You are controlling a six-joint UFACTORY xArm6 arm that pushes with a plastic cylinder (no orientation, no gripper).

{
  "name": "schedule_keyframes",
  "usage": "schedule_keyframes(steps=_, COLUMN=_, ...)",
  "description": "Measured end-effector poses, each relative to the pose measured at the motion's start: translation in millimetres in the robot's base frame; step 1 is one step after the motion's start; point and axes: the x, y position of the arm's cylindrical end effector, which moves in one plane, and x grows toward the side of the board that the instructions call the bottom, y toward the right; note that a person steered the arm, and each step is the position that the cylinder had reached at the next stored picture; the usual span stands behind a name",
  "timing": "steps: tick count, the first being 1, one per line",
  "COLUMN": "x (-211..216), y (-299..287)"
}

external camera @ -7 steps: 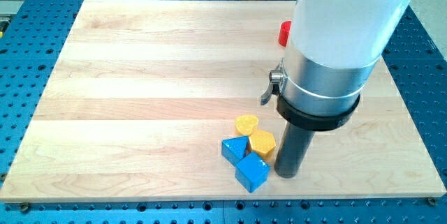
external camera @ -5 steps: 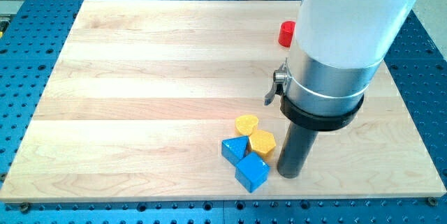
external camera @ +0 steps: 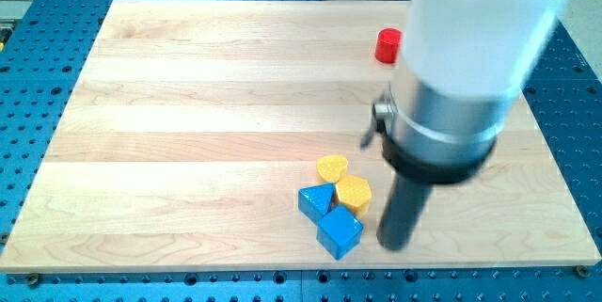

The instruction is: Place the yellow hexagon top left to the triangle

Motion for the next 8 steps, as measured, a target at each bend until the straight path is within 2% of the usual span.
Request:
schedule_keyframes(steps=1, x=2.9, y=-10.8)
schedule_keyframes(steps=2, x=1.7, y=-65.8)
schedule_keyframes(steps=3, x=2.7, y=-87.1)
schedule_keyframes(steps=4, x=-1.8, y=-151.7)
schedule_keyframes(steps=6, x=-4.3, y=-75.6)
schedule_keyframes(steps=7, x=2.5, y=-62.7)
schedule_keyframes(steps=8, x=-11.2, y=14.5)
